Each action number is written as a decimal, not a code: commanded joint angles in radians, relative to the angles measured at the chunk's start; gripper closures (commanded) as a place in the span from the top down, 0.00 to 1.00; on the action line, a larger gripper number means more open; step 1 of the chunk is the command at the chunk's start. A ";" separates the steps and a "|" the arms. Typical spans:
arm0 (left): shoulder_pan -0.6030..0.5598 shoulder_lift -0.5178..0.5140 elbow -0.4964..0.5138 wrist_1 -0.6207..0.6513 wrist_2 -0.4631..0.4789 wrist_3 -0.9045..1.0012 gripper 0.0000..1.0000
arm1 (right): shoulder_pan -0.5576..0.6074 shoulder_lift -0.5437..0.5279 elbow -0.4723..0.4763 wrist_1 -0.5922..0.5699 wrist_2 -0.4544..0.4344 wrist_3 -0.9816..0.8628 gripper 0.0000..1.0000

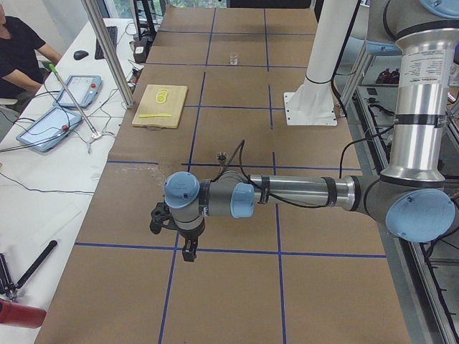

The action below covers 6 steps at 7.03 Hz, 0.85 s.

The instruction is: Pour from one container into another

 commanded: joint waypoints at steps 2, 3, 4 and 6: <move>0.000 0.000 -0.006 0.000 0.000 0.002 1.00 | -0.002 -0.003 -0.001 0.000 -0.028 0.000 1.00; 0.000 0.000 -0.007 0.000 0.000 0.002 1.00 | -0.003 -0.003 -0.002 0.000 -0.022 0.000 1.00; 0.000 0.000 -0.007 0.000 0.000 0.002 1.00 | -0.006 -0.003 -0.002 0.000 -0.020 0.000 1.00; 0.000 0.000 -0.006 0.000 0.000 0.002 1.00 | -0.008 -0.003 -0.002 0.000 -0.017 0.000 1.00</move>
